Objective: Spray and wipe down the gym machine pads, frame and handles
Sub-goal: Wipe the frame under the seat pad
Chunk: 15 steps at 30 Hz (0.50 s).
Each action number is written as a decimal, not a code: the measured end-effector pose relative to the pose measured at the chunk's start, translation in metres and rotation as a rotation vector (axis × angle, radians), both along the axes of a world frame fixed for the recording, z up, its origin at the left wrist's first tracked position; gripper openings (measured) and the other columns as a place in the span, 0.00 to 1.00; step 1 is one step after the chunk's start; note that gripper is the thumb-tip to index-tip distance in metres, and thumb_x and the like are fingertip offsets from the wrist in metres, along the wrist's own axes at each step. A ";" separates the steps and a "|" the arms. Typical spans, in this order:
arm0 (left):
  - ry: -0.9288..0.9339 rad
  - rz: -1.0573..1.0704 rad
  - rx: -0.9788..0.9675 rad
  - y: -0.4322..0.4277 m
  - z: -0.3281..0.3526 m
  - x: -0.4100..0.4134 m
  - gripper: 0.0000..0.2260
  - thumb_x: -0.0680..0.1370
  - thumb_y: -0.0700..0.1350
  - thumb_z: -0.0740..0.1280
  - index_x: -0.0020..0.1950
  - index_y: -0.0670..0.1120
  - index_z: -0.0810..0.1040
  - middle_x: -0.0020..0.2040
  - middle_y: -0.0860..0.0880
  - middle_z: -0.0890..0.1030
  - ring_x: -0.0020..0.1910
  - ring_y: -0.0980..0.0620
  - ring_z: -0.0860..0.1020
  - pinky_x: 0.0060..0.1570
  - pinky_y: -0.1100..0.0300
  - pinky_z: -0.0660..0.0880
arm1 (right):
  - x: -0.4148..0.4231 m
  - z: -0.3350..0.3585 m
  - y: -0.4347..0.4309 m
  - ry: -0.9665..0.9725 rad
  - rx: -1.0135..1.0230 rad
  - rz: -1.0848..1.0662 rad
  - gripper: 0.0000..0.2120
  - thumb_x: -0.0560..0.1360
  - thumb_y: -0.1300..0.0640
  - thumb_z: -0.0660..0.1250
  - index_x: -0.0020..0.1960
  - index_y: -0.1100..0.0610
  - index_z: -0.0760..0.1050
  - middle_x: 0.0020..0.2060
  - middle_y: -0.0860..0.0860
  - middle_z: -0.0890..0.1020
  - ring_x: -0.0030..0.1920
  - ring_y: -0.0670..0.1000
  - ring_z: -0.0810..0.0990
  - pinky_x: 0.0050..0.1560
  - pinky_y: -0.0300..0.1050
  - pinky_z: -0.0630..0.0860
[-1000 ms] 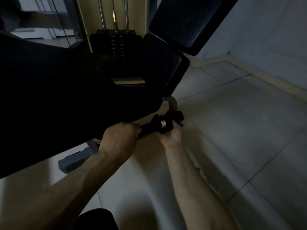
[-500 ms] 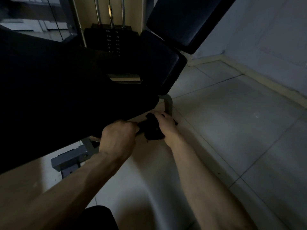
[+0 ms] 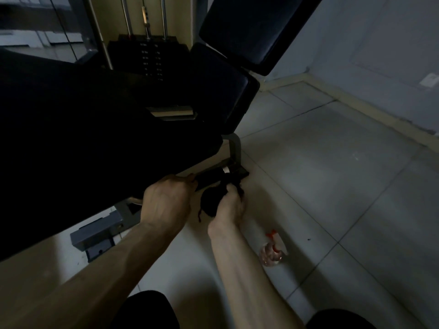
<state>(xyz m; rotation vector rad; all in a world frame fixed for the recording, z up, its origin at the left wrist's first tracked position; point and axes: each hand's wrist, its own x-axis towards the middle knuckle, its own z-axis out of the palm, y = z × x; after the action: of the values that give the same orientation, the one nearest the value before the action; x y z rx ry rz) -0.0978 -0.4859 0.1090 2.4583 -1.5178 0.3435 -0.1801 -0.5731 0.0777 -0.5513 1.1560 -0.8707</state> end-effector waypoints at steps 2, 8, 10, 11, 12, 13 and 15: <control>0.010 0.016 0.052 0.003 0.002 0.001 0.10 0.76 0.41 0.74 0.56 0.48 0.85 0.46 0.46 0.85 0.44 0.43 0.84 0.40 0.49 0.83 | 0.006 0.024 -0.003 -0.043 -0.001 0.102 0.15 0.84 0.56 0.64 0.68 0.45 0.71 0.55 0.51 0.80 0.48 0.49 0.80 0.48 0.45 0.78; 0.002 -0.054 0.186 0.009 0.021 0.001 0.09 0.82 0.46 0.65 0.61 0.52 0.80 0.52 0.51 0.83 0.49 0.51 0.83 0.49 0.54 0.82 | 0.033 0.073 -0.006 0.116 0.035 0.207 0.32 0.85 0.50 0.62 0.83 0.46 0.51 0.70 0.56 0.72 0.63 0.61 0.78 0.59 0.52 0.77; -0.136 -0.106 0.157 0.012 0.042 0.009 0.08 0.81 0.50 0.68 0.59 0.54 0.81 0.54 0.52 0.83 0.52 0.50 0.82 0.47 0.54 0.82 | 0.038 0.058 -0.008 0.166 0.032 0.158 0.29 0.85 0.43 0.58 0.83 0.43 0.54 0.71 0.54 0.72 0.66 0.61 0.77 0.64 0.55 0.77; -0.173 -0.112 0.102 0.013 0.051 0.013 0.10 0.79 0.52 0.71 0.60 0.54 0.82 0.58 0.52 0.83 0.57 0.48 0.81 0.48 0.52 0.81 | 0.037 0.052 -0.010 0.181 0.013 0.126 0.26 0.85 0.44 0.57 0.82 0.44 0.58 0.71 0.51 0.73 0.67 0.60 0.77 0.66 0.54 0.76; -0.178 -0.095 0.048 0.013 0.059 0.016 0.15 0.77 0.53 0.73 0.64 0.53 0.82 0.64 0.51 0.82 0.65 0.46 0.78 0.52 0.50 0.81 | 0.032 0.048 -0.007 0.195 -0.046 0.101 0.25 0.86 0.48 0.58 0.82 0.44 0.59 0.71 0.49 0.73 0.68 0.59 0.77 0.66 0.52 0.75; -0.163 -0.052 0.046 0.013 0.065 0.019 0.20 0.78 0.52 0.72 0.70 0.51 0.78 0.72 0.50 0.77 0.72 0.44 0.73 0.59 0.48 0.78 | 0.027 0.041 -0.003 0.225 -0.120 0.085 0.27 0.85 0.52 0.60 0.82 0.44 0.58 0.73 0.49 0.72 0.68 0.58 0.77 0.68 0.53 0.76; -0.142 0.031 0.125 0.011 0.066 0.021 0.28 0.81 0.53 0.67 0.80 0.50 0.64 0.81 0.50 0.64 0.79 0.45 0.62 0.72 0.48 0.67 | 0.021 0.037 0.006 0.250 -0.226 0.041 0.35 0.81 0.56 0.69 0.83 0.48 0.56 0.74 0.52 0.74 0.68 0.57 0.78 0.67 0.56 0.77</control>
<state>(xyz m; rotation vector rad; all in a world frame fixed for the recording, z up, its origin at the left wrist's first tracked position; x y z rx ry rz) -0.0769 -0.4753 0.1752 2.6065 -1.6032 0.4512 -0.1588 -0.5671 0.1145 -0.8863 1.2741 -0.9210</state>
